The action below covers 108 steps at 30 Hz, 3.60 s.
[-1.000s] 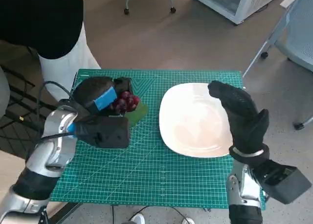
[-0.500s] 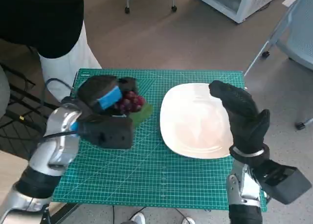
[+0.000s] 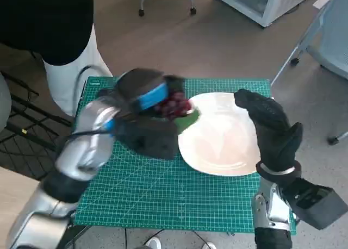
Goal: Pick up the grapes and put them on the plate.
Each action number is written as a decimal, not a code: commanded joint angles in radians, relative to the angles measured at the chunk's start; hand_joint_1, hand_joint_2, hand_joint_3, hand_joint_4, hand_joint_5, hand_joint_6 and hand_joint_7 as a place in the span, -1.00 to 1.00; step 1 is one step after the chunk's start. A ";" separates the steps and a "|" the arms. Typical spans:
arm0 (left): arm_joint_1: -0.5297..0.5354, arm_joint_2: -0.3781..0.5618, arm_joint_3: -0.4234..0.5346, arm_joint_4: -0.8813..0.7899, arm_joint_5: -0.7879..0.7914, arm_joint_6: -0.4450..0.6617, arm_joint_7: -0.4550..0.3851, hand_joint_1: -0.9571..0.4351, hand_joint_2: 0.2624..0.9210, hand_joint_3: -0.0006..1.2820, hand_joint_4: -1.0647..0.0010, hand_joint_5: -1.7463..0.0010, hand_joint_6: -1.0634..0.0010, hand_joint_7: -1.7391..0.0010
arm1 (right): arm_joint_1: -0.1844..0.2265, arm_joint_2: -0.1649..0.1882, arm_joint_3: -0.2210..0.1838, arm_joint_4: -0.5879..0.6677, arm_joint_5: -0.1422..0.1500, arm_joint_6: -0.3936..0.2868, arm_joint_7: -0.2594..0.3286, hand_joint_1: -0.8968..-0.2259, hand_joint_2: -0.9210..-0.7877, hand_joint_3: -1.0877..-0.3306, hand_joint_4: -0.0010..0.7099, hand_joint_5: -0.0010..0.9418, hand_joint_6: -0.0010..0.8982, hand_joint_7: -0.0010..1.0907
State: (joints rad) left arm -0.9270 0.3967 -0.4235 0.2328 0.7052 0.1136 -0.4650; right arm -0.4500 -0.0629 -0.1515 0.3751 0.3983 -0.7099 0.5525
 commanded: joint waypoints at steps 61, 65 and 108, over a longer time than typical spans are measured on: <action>-0.264 -0.328 -0.144 0.653 -0.014 -0.181 0.151 0.65 1.00 -0.67 0.06 -0.63 0.16 0.13 | 0.039 0.011 -0.030 0.014 0.018 -0.036 -0.016 0.37 -1.00 0.52 -0.06 -1.00 -0.61 -0.38; -0.253 -0.322 -0.141 0.646 -0.018 -0.178 0.147 0.29 0.87 -0.81 0.29 0.11 0.30 0.71 | 0.039 0.011 -0.028 0.014 0.017 -0.036 -0.019 0.38 -1.00 0.51 -0.06 -1.00 -0.61 -0.39; 0.221 -0.112 0.378 0.598 -0.717 -0.832 0.205 -0.33 1.00 -0.68 0.59 0.98 0.40 0.95 | 0.031 0.032 0.004 0.027 -0.048 -0.059 -0.076 0.37 -1.00 0.51 -0.07 -1.00 -0.60 -0.39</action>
State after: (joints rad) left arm -0.7583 0.3155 -0.1103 0.8205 0.1075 -0.6753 -0.1964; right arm -0.4241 -0.0392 -0.1518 0.3858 0.3620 -0.7697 0.4892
